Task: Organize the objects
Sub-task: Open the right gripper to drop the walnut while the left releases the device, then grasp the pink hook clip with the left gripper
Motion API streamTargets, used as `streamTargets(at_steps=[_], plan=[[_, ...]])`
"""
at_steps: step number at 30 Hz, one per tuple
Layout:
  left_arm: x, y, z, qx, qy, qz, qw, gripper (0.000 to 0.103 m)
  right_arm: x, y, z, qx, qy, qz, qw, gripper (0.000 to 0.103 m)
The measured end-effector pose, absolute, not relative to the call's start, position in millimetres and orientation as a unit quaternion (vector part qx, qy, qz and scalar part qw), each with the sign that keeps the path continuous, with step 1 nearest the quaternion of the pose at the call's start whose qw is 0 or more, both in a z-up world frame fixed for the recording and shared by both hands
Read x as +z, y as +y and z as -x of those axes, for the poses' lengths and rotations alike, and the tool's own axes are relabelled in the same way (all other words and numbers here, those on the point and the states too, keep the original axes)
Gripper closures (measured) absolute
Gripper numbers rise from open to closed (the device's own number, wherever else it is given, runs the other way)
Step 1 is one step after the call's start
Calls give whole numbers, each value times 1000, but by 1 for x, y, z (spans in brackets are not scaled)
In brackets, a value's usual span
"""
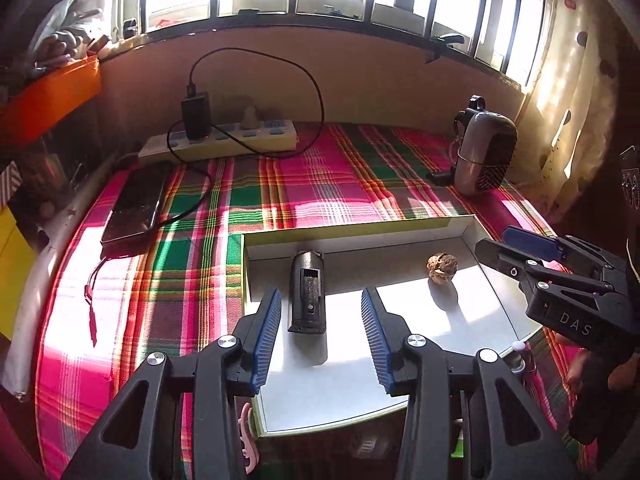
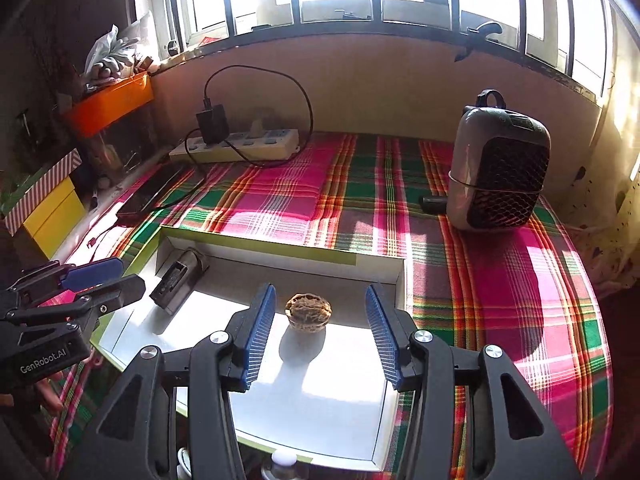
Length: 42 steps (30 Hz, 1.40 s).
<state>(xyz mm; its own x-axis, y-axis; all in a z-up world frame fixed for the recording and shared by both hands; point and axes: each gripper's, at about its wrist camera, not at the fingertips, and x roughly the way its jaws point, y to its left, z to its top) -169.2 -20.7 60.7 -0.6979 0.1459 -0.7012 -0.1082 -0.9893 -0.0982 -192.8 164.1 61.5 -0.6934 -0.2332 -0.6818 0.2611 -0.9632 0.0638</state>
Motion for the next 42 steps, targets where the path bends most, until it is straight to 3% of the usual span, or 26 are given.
streamTargets(at_steps=[27,42], plan=[[48,-79,77,928,-86,359,45,63,58,204,107,-929,-17,-352,110,55],[15,-83,80,915,-89,391,51,63,41,224,88,-925,-49,-365,92,55]])
